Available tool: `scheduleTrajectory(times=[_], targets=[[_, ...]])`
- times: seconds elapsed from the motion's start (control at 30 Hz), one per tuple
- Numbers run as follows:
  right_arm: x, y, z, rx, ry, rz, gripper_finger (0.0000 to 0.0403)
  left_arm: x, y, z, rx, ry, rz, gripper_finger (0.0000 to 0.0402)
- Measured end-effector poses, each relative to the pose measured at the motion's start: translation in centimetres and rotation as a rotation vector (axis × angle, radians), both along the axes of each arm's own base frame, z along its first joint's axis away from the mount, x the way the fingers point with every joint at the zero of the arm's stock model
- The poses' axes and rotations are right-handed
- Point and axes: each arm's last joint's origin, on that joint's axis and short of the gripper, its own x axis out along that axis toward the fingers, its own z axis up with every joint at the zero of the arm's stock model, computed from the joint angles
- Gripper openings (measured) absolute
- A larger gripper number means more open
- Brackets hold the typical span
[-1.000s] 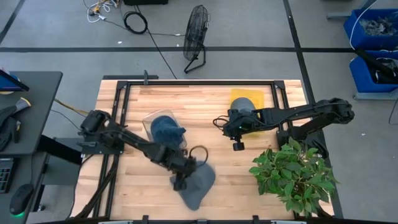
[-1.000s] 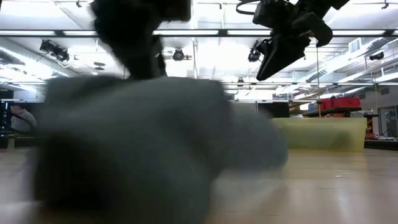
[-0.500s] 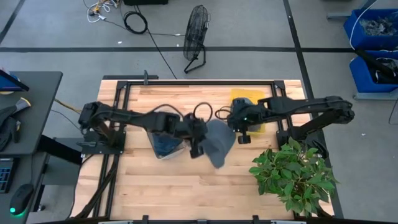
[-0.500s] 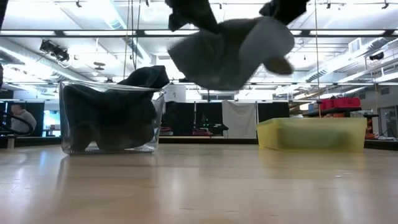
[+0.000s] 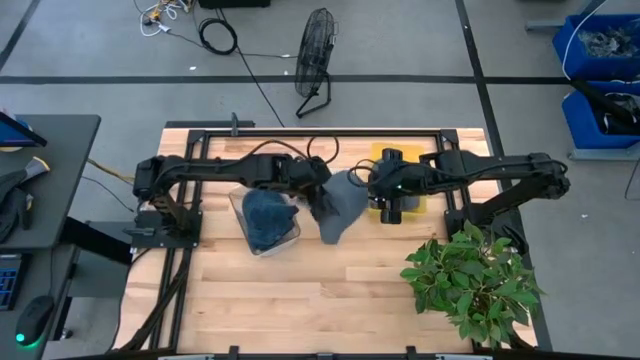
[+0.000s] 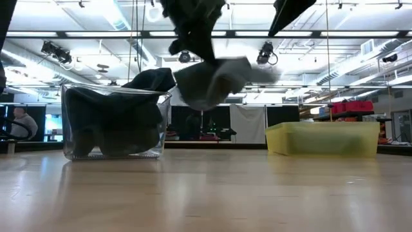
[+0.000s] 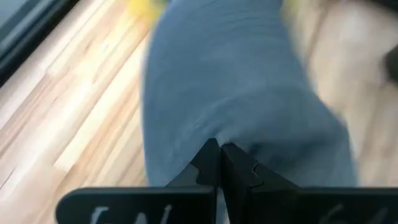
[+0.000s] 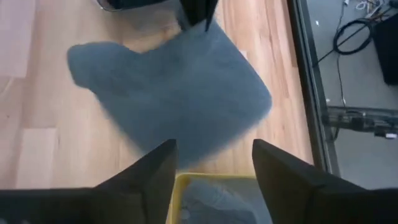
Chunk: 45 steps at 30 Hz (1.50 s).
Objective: Pick & Place hat
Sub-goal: Put the gray cap into the yellow bin
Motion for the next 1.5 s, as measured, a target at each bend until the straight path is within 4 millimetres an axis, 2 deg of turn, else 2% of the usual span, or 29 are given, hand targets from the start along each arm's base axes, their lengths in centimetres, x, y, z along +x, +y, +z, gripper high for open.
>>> scheduleTrajectory(times=[0.23, 0.33, 0.43, 0.5, 0.63, 0.73, 0.9, 1.07, 1.2, 1.47, 1.5], targets=[[-0.1, 0.1, -0.7, 0.05, 0.001, -0.098, 0.0225, -0.2, 1.0, -0.6, -0.02, 0.041, 0.043, 0.001], [0.5, 0.4, -1.3, 0.059, -0.046, -0.086, 0.0218, 0.5, 1.1, -0.4, -0.017, -0.023, 0.045, 0.001], [1.2, 0.7, -2.9, 0.044, -0.084, -0.053, 0.0212, 1.0, 1.2, 0.1, -0.011, -0.101, 0.045, 0.001], [1.6, 0.6, -4.1, -0.003, -0.093, -0.02, 0.021, 1.2, 1.1, 0.2, -0.009, -0.124, 0.041, 0.001], [2.1, 0.3, -6.2, -0.208, -0.117, 0.008, 0.0211, 1.4, 1.0, 0.4, -0.041, -0.144, -0.003, 0.001], [2.4, 0.1, -6.7, -0.293, -0.145, -0.002, 0.021, 1.3, 0.8, 0.3, -0.054, -0.136, -0.042, 0.001], [2.4, 0.1, -6.8, -0.247, -0.167, -0.028, 0.021, 1.7, 0.5, 0.6, -0.021, -0.173, -0.087, 0.001], [1.9, 0.1, -7.2, -0.241, -0.107, -0.027, 0.0203, 1.9, -0.2, 0.8, 0.021, -0.187, -0.146, 0.001], [1.7, 0.1, -7.4, -0.245, -0.079, -0.047, 0.0167, 1.9, -1.1, 0.8, 0.018, -0.184, -0.168, 0.001], [1.6, 0.1, -7.5, -0.24, -0.075, -0.07, 0.0021, 1.9, -1.3, 0.8, 0.061, -0.17, -0.212, 0.001], [1.6, 0.1, -7.5, -0.235, -0.074, -0.074, 0.0013, 1.9, -1.3, 0.8, 0.078, -0.165, -0.221, 0.0011]])
